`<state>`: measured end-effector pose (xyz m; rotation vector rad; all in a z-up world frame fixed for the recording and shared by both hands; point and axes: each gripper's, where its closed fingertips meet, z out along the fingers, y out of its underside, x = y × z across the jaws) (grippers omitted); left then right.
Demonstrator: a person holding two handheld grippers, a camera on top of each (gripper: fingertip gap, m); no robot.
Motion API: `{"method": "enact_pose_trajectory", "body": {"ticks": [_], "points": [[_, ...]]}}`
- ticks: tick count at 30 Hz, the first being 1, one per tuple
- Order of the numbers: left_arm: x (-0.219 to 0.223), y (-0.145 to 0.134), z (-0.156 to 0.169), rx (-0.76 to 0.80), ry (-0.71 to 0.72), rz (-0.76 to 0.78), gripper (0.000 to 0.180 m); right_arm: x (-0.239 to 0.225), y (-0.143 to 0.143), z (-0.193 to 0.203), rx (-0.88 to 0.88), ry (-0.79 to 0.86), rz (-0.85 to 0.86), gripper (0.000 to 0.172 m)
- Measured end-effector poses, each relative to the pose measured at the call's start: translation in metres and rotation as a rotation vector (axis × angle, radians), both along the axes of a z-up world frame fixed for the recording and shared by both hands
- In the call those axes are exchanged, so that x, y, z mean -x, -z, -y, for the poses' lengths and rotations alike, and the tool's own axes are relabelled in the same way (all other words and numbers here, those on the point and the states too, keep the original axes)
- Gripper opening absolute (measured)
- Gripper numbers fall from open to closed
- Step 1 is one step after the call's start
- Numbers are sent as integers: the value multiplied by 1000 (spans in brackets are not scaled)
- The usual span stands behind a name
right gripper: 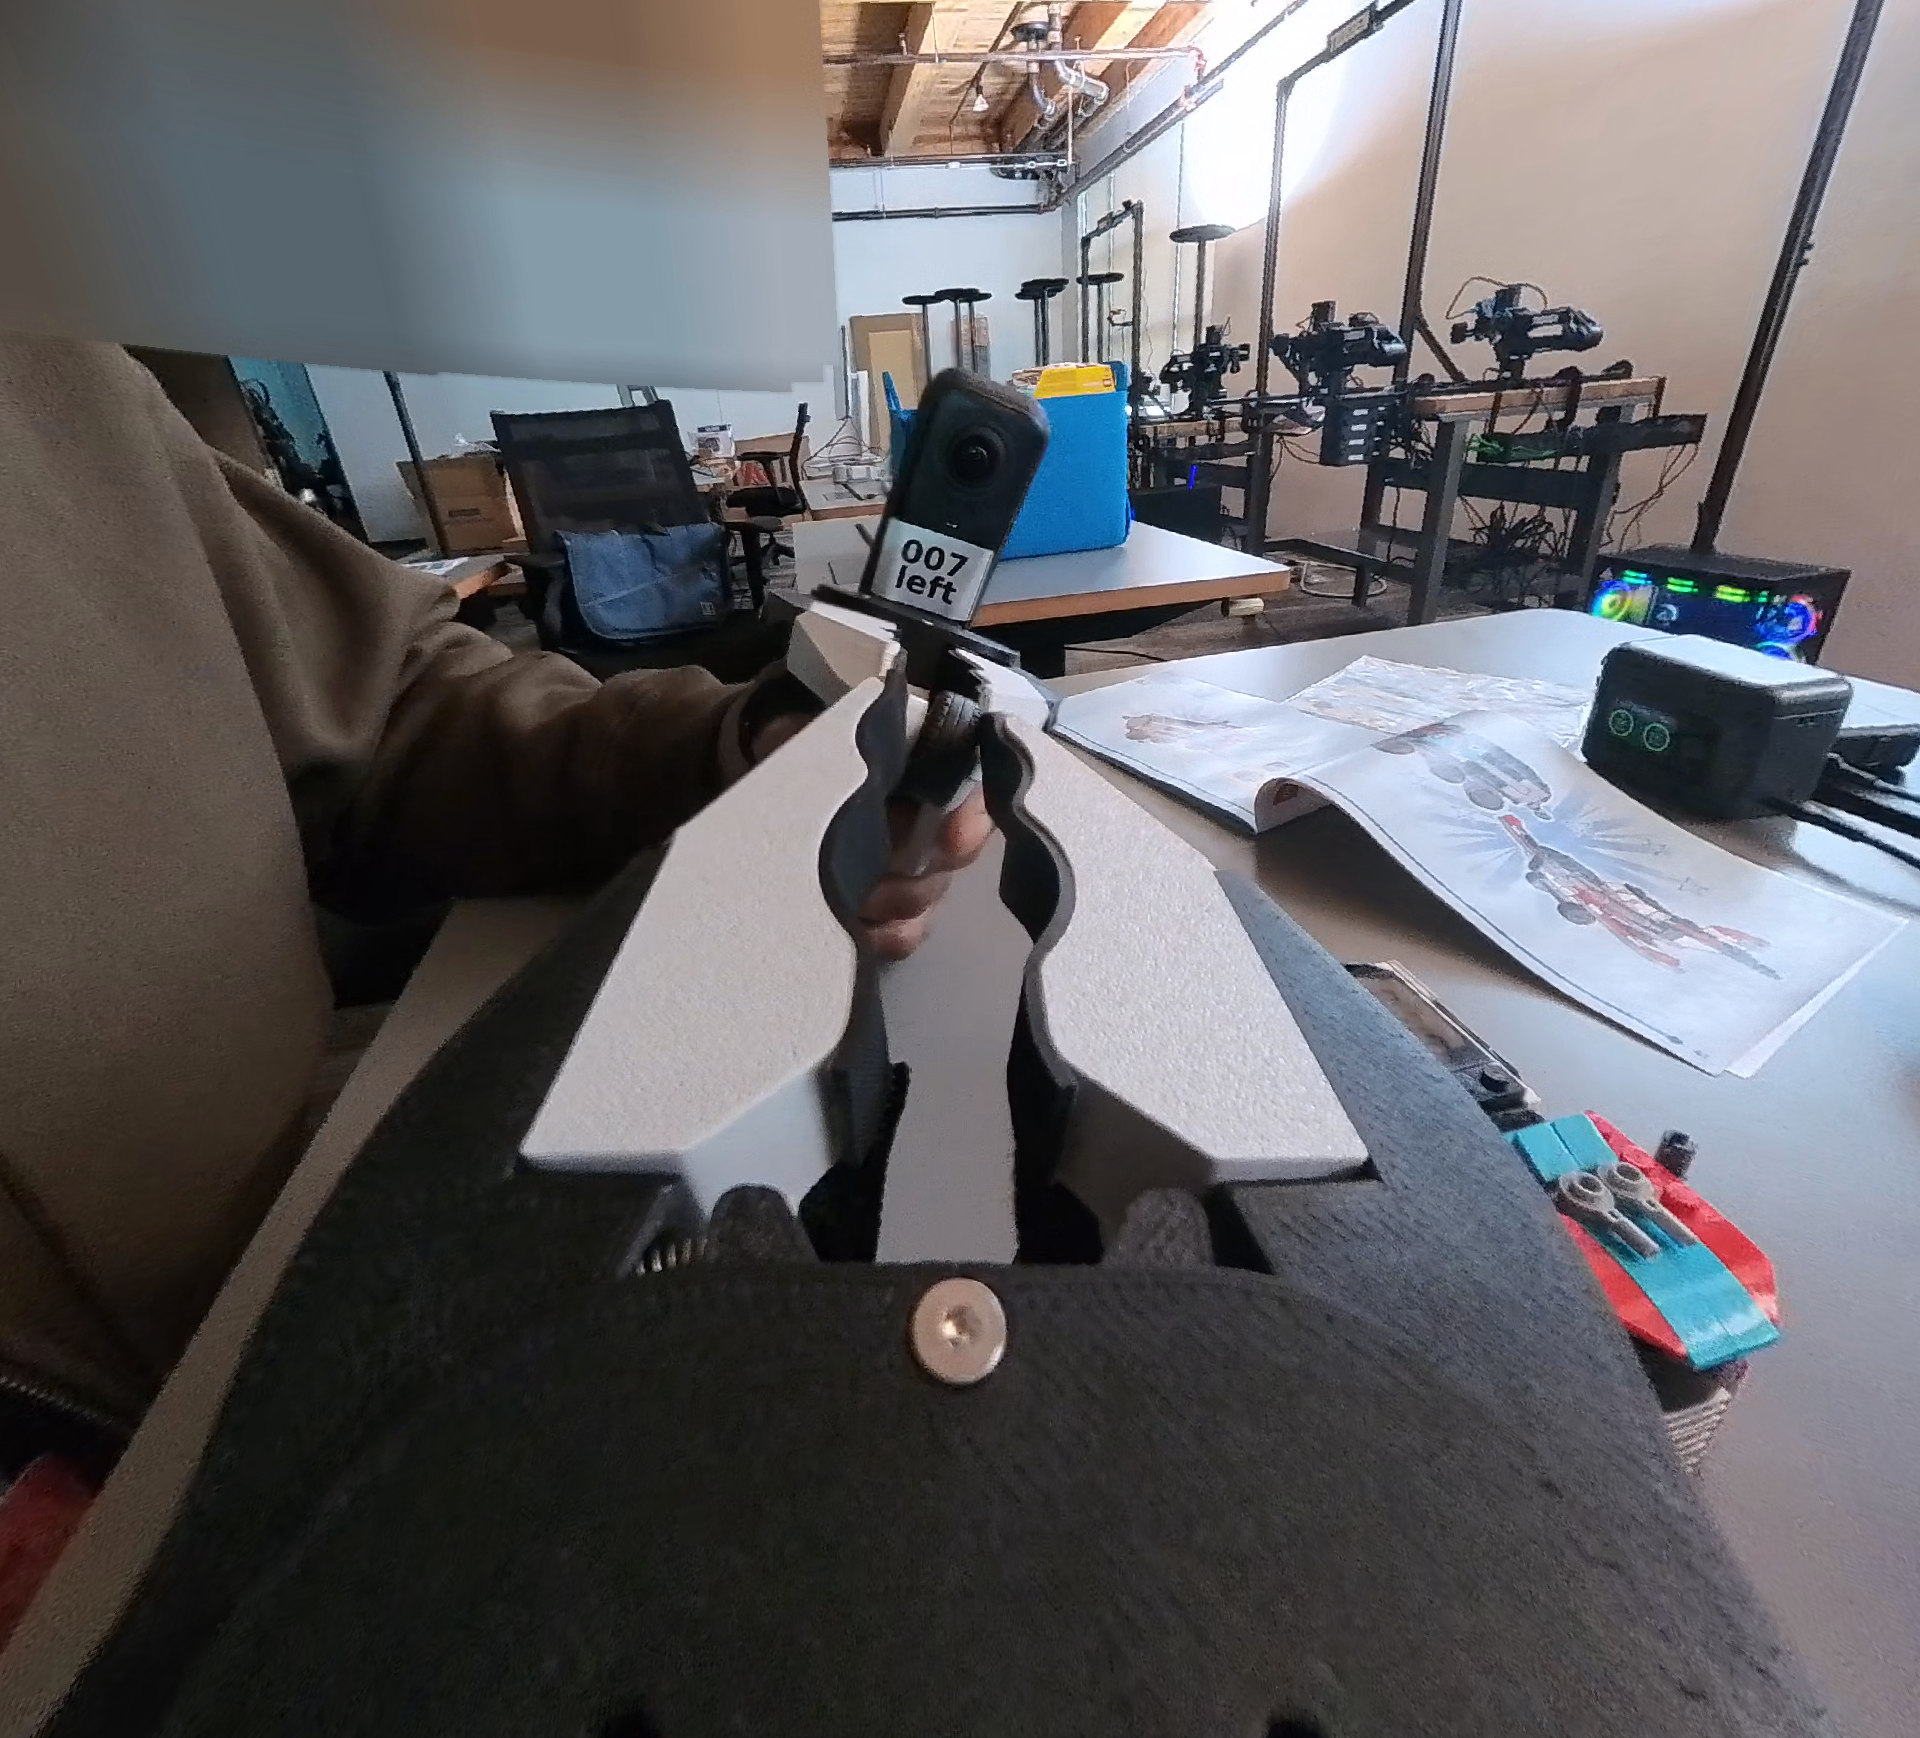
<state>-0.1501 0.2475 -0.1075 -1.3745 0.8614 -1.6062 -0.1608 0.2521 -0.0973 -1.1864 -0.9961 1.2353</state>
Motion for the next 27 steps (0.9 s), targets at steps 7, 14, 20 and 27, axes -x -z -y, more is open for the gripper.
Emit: {"method": "enact_pose_trajectory", "body": {"ticks": [7, 14, 20, 27], "points": [[6, -7, -11, 74, -33, 75, 17, -4, -6, -11, 81, 23, -53, 27], [9, -11, -14, 106, -46, 121, 17, 1, 1, -7, 117, 6, -16, 25], [5, -6, -17, 64, -90, 77, 16, 1, 4, -11, 146, 30, -9, 16], [5, -5, -16, 5, -122, 45, 17, 0, 5, -10, 161, 18, -13, 14]]}}
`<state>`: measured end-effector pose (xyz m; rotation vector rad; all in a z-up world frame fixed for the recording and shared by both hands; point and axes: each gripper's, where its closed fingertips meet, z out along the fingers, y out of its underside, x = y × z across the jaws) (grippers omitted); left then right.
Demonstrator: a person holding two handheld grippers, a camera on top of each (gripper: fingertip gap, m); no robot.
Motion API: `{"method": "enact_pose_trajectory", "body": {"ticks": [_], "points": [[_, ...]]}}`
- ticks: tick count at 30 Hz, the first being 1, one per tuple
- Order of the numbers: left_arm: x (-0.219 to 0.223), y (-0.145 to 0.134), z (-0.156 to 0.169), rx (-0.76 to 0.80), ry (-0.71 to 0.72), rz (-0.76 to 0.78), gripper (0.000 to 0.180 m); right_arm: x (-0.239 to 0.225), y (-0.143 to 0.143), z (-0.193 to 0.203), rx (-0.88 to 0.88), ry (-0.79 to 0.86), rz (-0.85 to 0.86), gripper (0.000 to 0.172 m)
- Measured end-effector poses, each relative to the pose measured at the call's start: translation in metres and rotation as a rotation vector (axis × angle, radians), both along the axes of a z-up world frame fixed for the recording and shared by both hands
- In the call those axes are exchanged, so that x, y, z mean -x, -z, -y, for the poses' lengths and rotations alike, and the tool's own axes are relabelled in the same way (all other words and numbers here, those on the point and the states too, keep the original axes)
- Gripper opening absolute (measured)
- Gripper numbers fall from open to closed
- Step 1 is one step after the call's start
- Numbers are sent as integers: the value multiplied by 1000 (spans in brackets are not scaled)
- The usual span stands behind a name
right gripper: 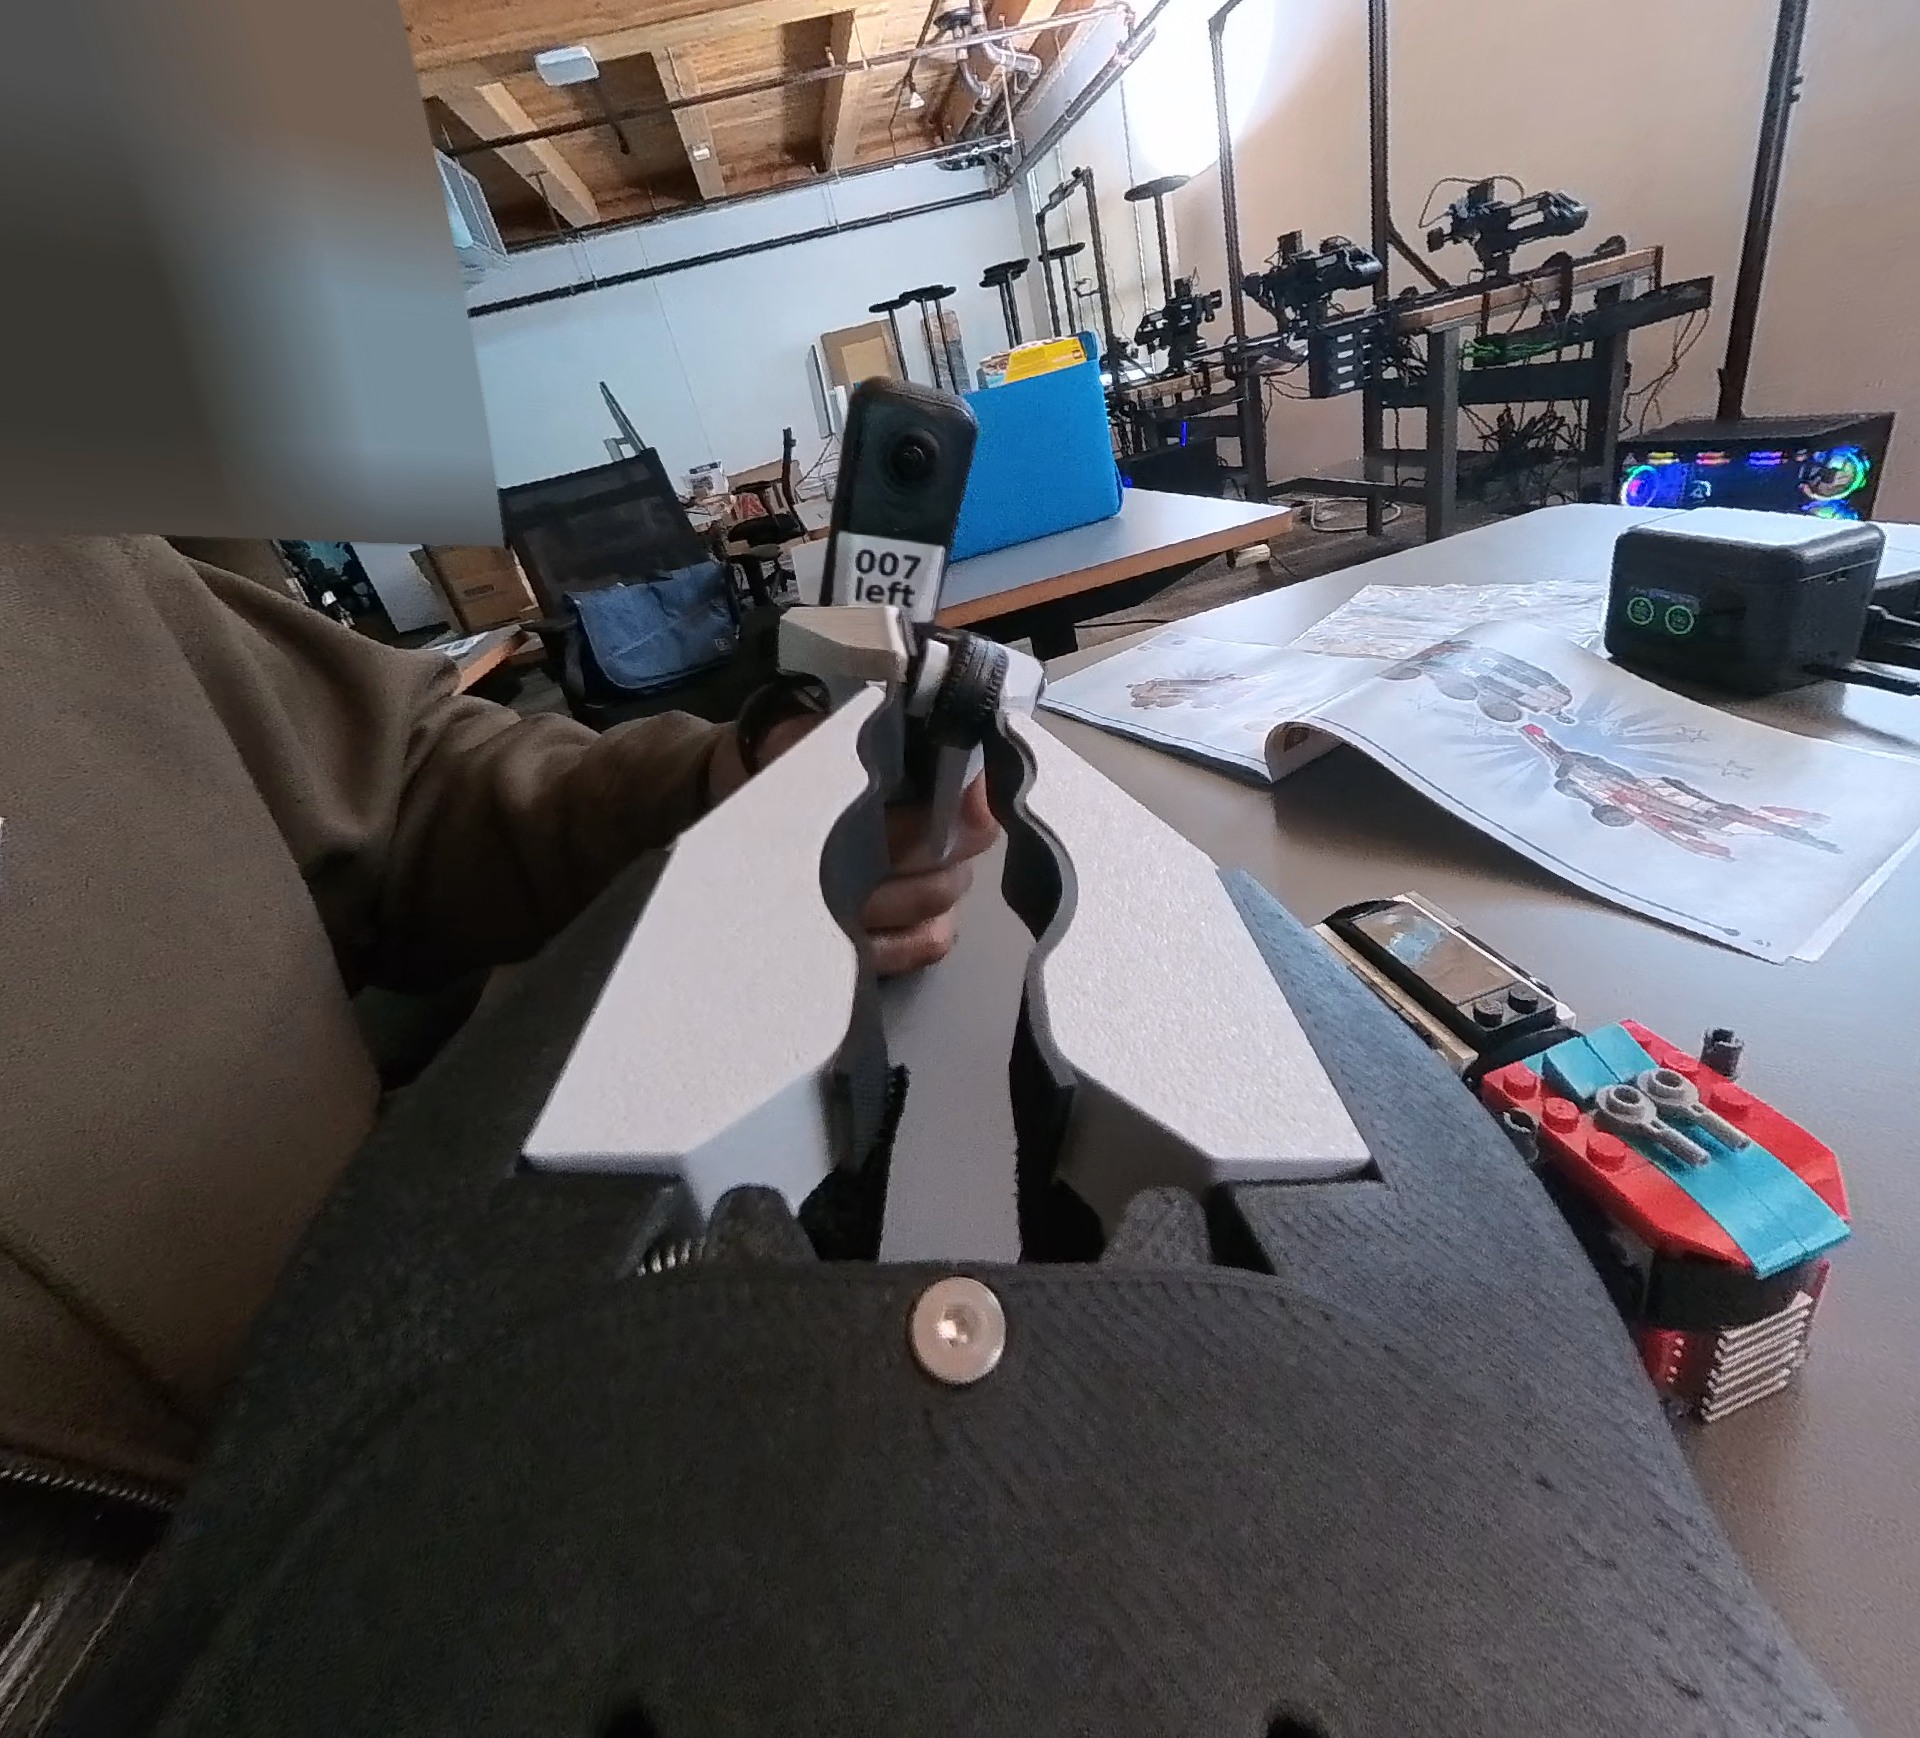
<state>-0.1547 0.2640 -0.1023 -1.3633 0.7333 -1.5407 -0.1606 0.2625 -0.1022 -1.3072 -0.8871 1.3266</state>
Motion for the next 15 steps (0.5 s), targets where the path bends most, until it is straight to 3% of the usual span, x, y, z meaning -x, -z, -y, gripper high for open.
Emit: {"method": "enact_pose_trajectory", "body": {"ticks": [9, 15], "points": [[1, 2, -5, -84, -77, -73, 17, 0, 4, -4, -42, 44, 37, 15], [7, -3, -7, -348, -214, -188, 17, 0, 3, -7, -8, 31, 27, 17]]}}
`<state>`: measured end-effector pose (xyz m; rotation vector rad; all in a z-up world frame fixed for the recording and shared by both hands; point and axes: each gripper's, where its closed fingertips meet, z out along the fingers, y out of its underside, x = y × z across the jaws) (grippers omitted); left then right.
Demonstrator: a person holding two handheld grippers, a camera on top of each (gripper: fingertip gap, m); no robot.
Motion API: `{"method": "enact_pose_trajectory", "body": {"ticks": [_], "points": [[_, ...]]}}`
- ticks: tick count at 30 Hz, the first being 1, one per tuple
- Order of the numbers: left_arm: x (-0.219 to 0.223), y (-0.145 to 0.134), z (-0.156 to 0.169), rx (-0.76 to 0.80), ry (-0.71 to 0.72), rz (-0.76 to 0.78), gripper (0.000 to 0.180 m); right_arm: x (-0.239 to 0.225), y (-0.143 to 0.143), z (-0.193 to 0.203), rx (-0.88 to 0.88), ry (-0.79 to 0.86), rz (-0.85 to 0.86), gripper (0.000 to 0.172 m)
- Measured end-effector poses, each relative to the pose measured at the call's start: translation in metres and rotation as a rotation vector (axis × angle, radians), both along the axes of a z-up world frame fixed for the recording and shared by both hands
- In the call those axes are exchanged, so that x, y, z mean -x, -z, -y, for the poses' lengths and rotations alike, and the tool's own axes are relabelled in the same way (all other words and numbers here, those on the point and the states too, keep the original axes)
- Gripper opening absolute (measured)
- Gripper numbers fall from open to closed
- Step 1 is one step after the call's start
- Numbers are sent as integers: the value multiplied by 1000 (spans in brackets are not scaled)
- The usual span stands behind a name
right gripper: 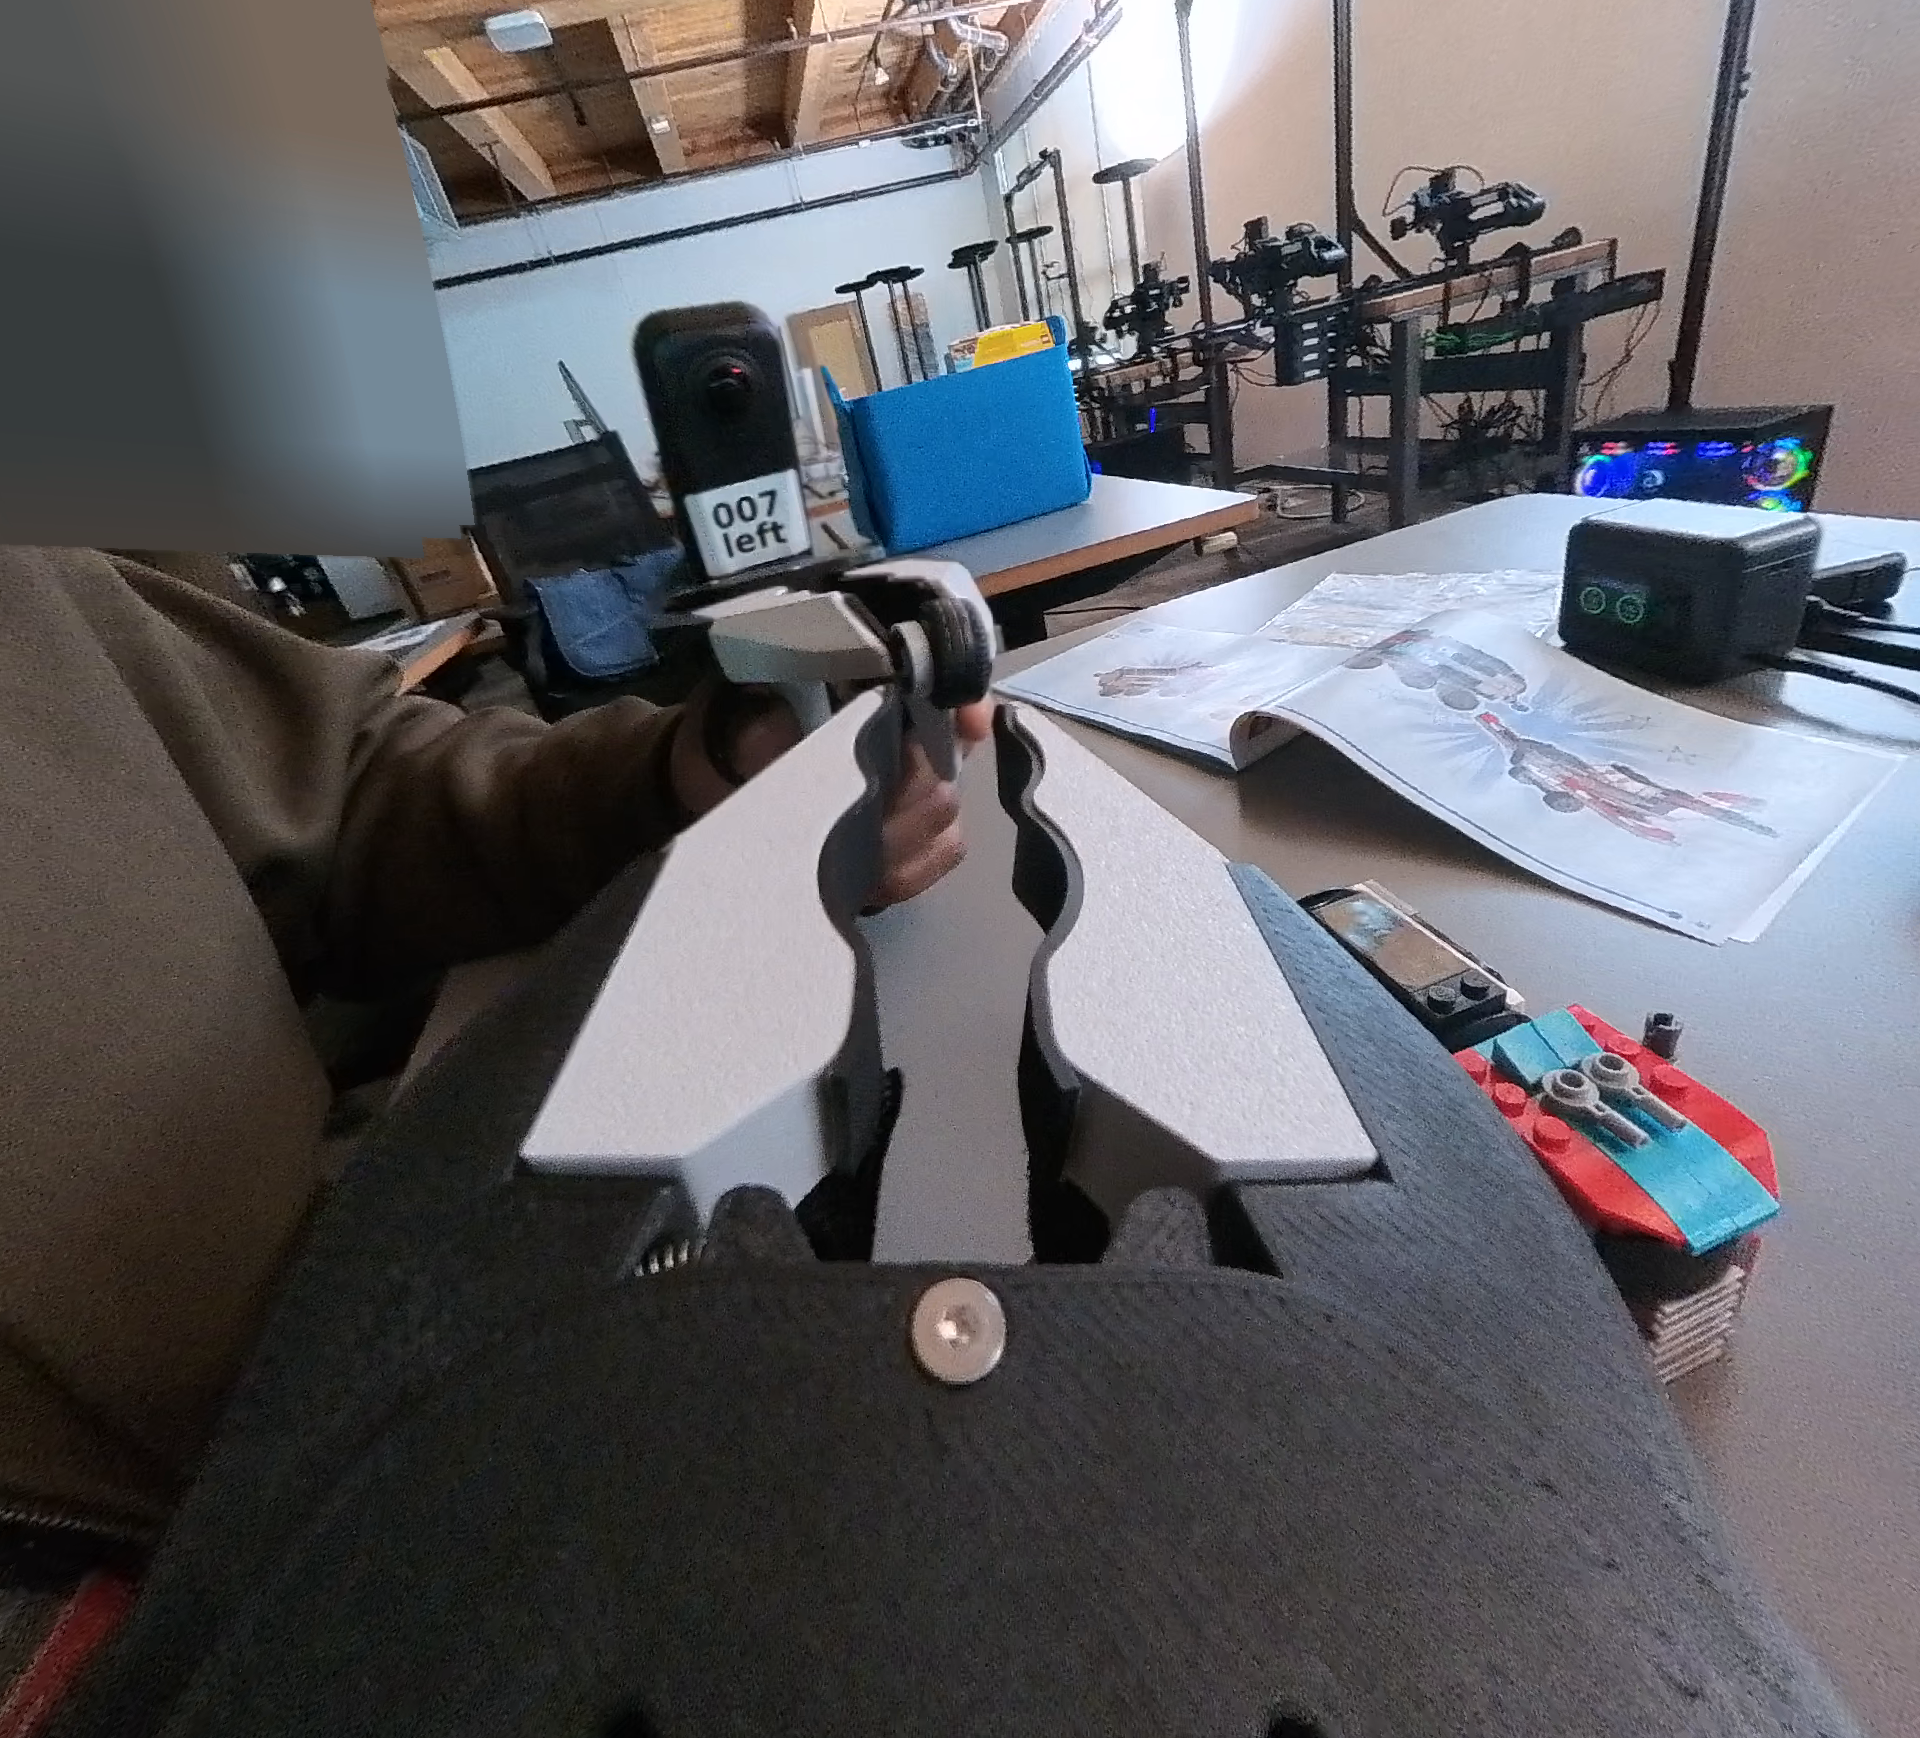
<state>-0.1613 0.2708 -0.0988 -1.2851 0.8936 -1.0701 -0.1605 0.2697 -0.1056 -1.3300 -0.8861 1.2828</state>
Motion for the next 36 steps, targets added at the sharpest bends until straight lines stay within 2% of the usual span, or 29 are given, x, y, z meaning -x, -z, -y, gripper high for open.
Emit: {"method": "enact_pose_trajectory", "body": {"ticks": [4, 7, 13, 20, 28, 34, 36], "points": [[11, -9, -5, -148, -98, -34, 17, 0, -1, -1, 89, -40, -15, 26], [14, -11, -3, -282, -149, -103, 17, -1, 1, -6, 221, -71, -31, 28], [8, -1, 3, -591, -247, -311, 17, 0, 6, -8, 498, -155, -42, 33], [6, 11, 0, -816, -344, -471, 17, 4, 15, -3, 741, -252, -49, 39], [8, 22, -1, -1028, -390, -635, 17, 7, 18, -1, 843, -305, -84, 43], [0, 30, 3, -1111, -373, -701, 17, 9, 25, 0, 913, -326, -86, 43], [-2, 31, 6, -1138, -368, -705, 17, 10, 28, 0, 923, -326, -81, 38]]}}
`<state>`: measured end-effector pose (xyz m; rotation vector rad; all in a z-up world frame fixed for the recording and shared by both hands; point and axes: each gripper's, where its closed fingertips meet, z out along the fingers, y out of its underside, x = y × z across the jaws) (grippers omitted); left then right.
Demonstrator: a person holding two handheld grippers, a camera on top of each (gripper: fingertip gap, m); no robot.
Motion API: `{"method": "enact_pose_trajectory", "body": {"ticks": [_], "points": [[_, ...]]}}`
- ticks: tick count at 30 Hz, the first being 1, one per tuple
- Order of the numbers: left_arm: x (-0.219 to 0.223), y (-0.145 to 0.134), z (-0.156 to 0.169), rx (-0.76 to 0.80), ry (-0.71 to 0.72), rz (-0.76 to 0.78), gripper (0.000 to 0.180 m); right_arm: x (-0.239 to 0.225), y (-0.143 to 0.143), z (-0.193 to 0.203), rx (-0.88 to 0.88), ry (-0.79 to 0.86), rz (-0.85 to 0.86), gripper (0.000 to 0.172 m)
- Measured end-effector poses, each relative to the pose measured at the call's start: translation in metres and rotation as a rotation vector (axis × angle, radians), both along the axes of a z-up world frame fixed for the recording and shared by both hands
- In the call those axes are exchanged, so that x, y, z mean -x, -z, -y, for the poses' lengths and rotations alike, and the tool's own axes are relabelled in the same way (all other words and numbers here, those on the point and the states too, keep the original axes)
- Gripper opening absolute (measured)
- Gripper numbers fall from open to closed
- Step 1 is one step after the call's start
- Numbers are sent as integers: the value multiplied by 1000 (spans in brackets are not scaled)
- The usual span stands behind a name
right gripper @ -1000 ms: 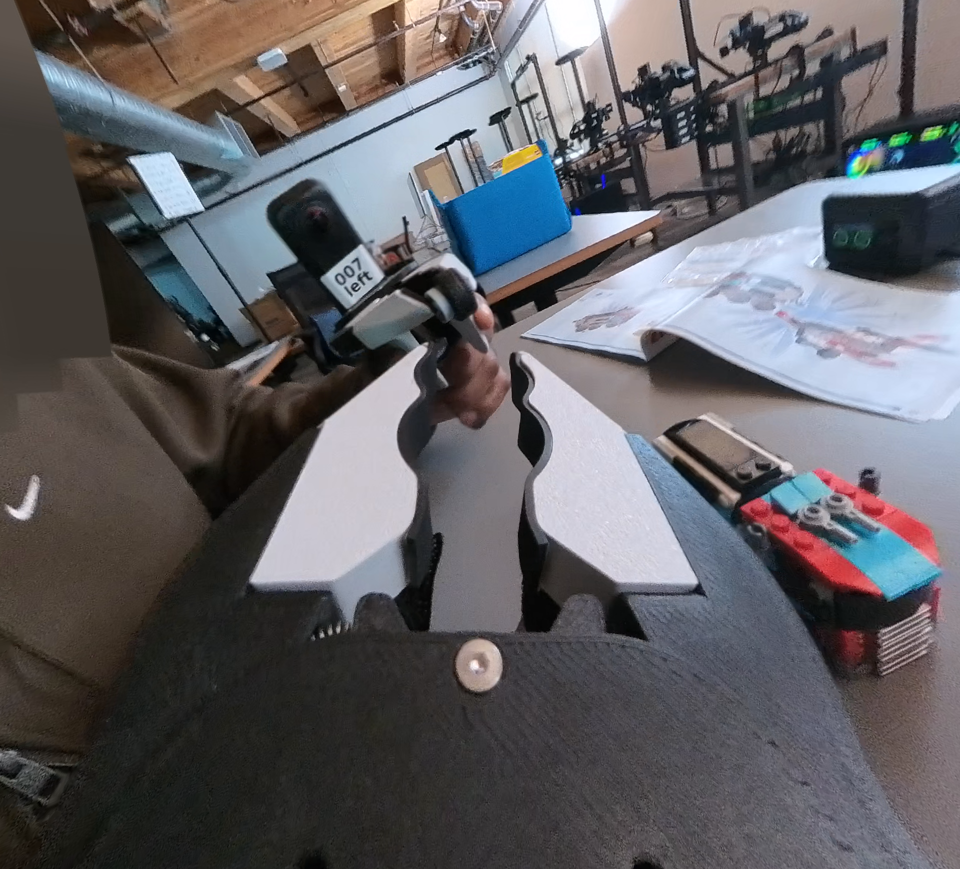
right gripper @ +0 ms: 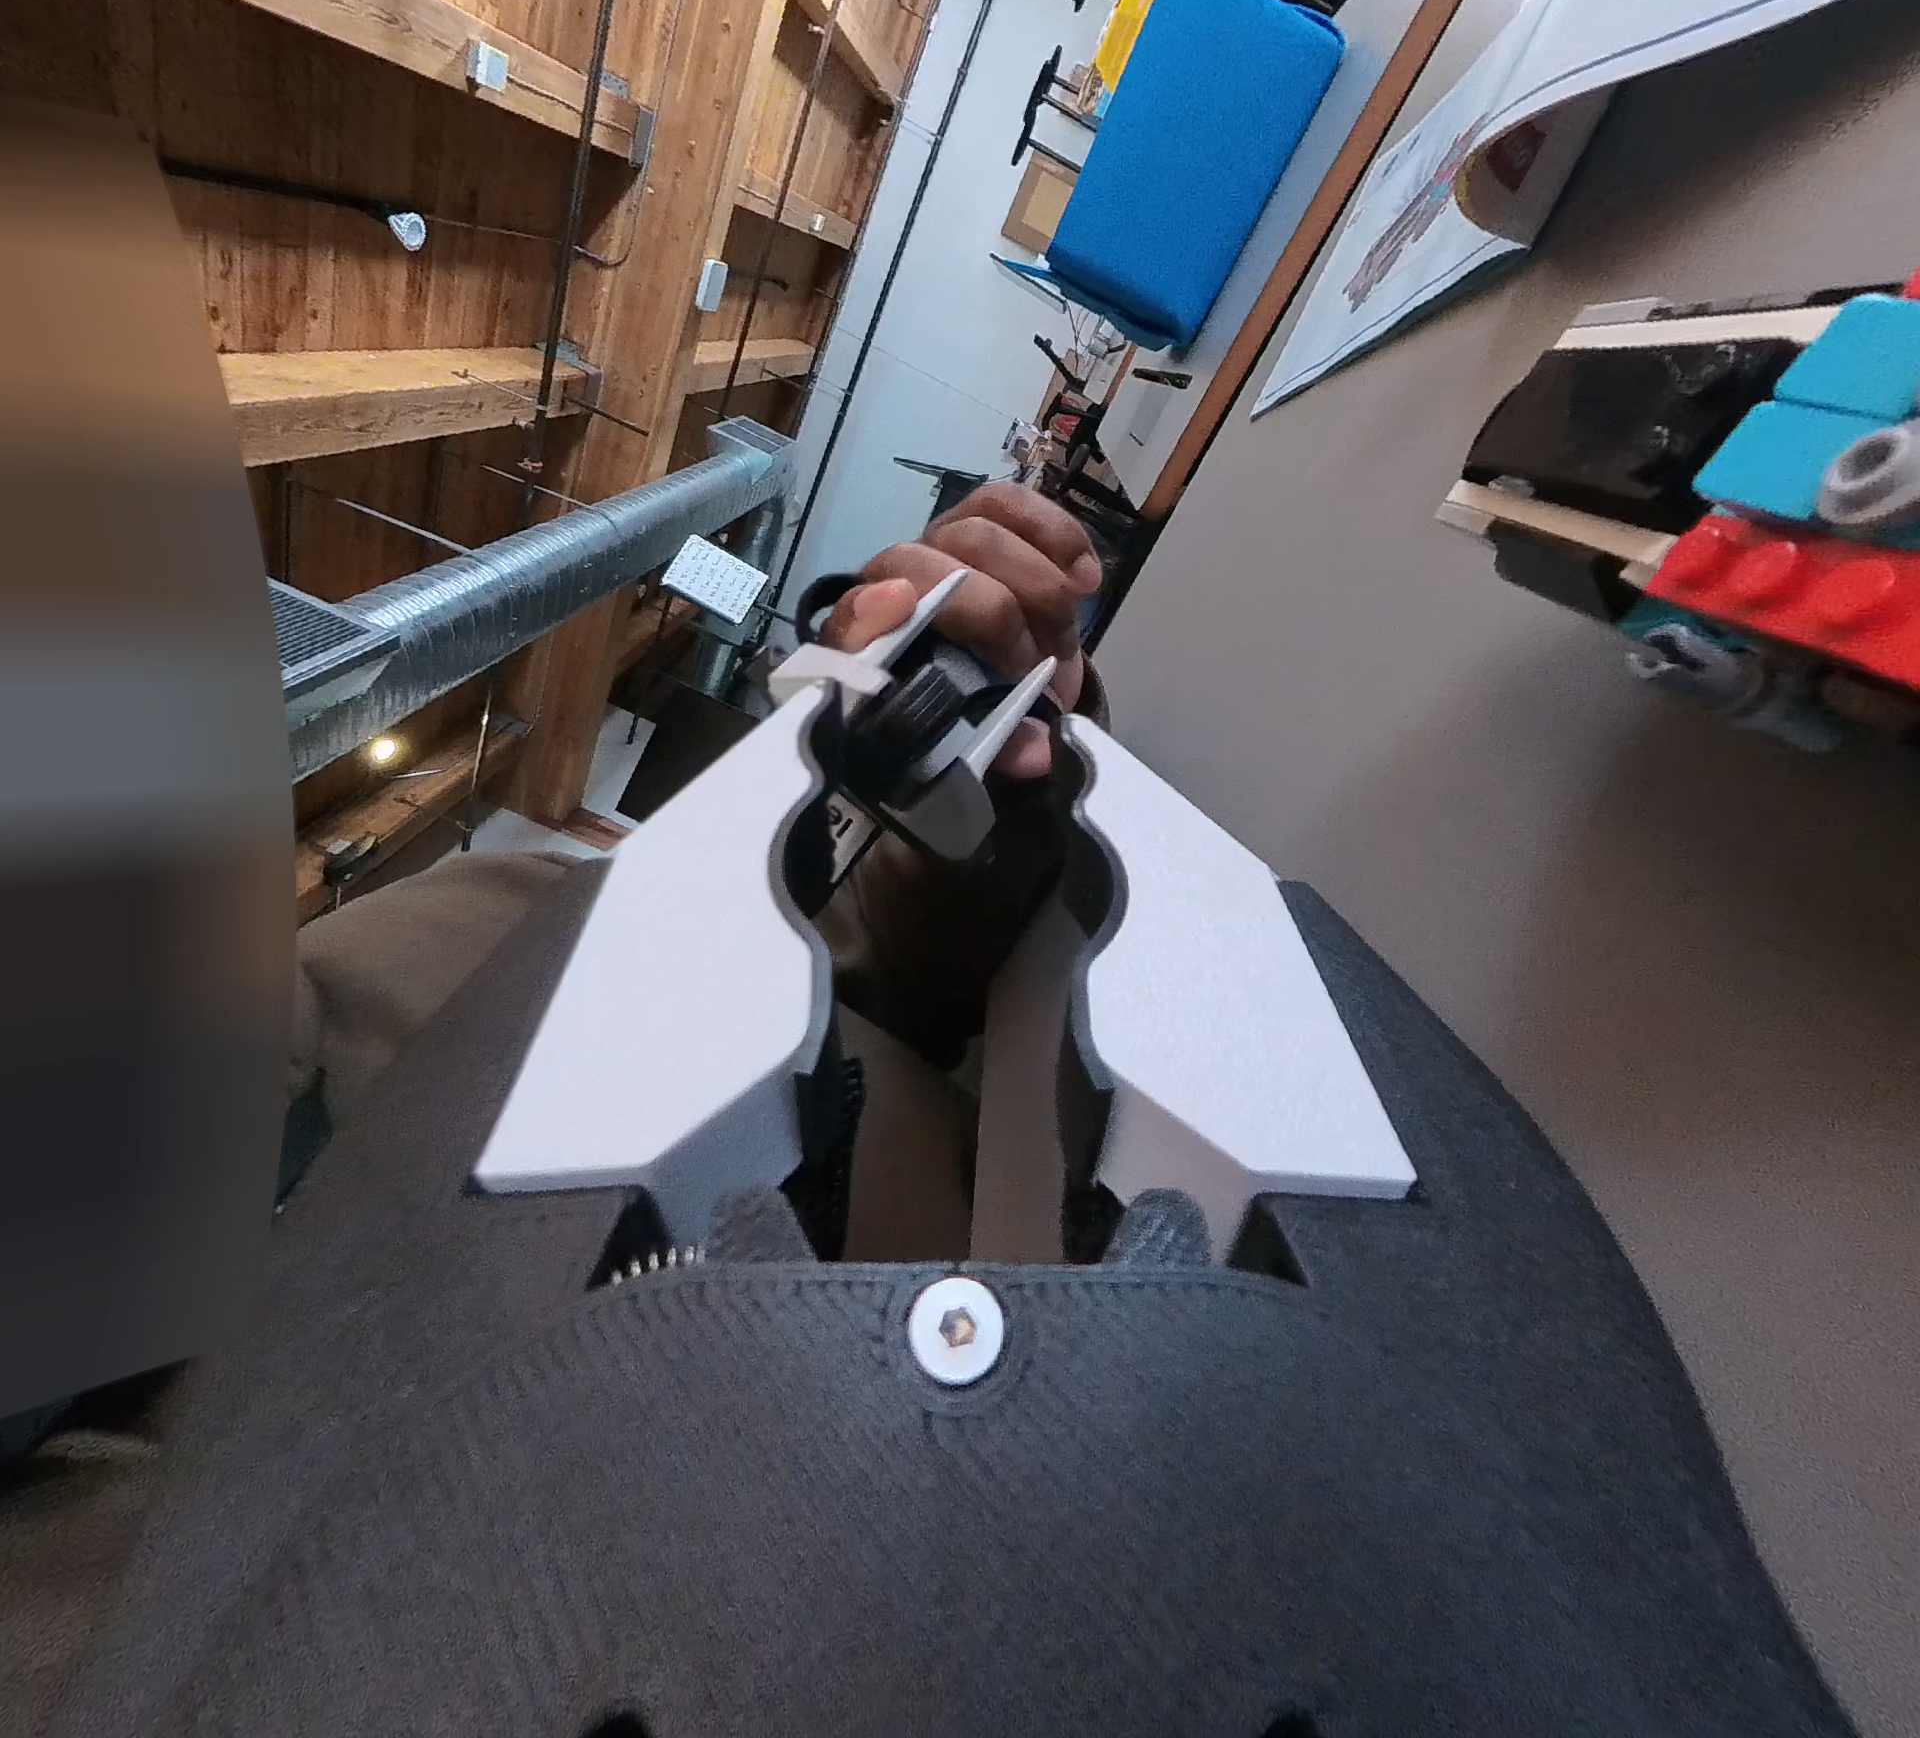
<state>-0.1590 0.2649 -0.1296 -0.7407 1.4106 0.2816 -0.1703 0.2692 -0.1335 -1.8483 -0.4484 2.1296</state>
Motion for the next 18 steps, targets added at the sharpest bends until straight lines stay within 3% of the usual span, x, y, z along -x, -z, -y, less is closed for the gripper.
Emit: {"method": "enact_pose_trajectory", "body": {"ticks": [4, 11, 15, 18], "points": [[-2, 3, 0, -11, -4, -13, 17, 0, -3, 1, 14, -4, -33, 18], [-1, -7, -5, 123, -7, 146, 21, -6, -13, -6, -151, 92, -39, 18], [2, -22, -5, 370, 73, 334, 30, -16, -24, -17, -282, 190, -55, 18], [-4, -16, -9, 824, 157, 496, 40, -22, -33, -22, -445, 265, -41, 18]]}}
